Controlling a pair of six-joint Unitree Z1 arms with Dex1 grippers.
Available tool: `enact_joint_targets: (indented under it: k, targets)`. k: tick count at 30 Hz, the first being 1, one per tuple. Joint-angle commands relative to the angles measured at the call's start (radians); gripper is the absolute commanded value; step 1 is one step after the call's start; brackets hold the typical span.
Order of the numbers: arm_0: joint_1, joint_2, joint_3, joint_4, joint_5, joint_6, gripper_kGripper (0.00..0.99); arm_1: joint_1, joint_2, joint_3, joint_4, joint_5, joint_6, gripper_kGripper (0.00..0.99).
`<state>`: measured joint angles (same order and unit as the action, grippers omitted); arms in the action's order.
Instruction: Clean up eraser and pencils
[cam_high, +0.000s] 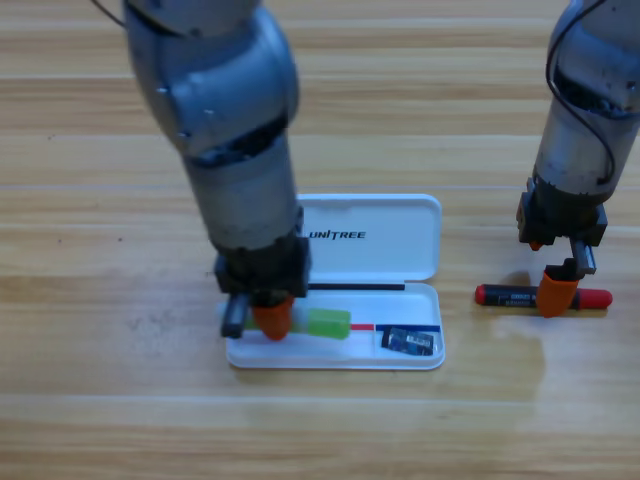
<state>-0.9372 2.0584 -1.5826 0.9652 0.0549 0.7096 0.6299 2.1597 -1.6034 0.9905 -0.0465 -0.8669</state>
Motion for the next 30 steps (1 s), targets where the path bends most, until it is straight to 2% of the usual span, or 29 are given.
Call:
enact_joint_targets:
  k: [1, 6, 8, 10, 13, 24, 30]
  targets:
    - [-0.022, 0.089, -0.042, -0.007, -0.009, -0.013, 0.0, -0.035, 0.081, 0.034, -0.015, 0.036, -0.034, 0.888]
    - [-0.022, 0.114, -0.083, 0.006, -0.014, -0.013, 0.0, -0.035, 0.111, 0.046, -0.041, 0.04, -0.058, 0.753]
    - [-0.022, 0.12, -0.088, 0.007, -0.015, -0.013, 0.0, -0.035, 0.123, 0.049, -0.049, 0.04, -0.064, 0.66]
    - [-0.022, 0.123, -0.088, 0.007, -0.02, -0.013, 0.0, -0.035, 0.131, 0.054, -0.055, 0.04, -0.069, 0.477]
    - [-0.022, 0.128, -0.088, 0.007, -0.021, -0.019, 0.0, -0.035, 0.129, 0.069, -0.079, 0.054, -0.069, 0.0]
    - [-0.017, 0.137, -0.068, 0.007, -0.026, -0.042, 0.0, -0.035, 0.075, 0.088, -0.081, 0.063, -0.064, 0.0]
    - [-0.012, 0.135, -0.06, 0.007, -0.026, -0.047, 0.0, -0.013, -0.055, 0.097, -0.016, 0.082, -0.06, 0.0]
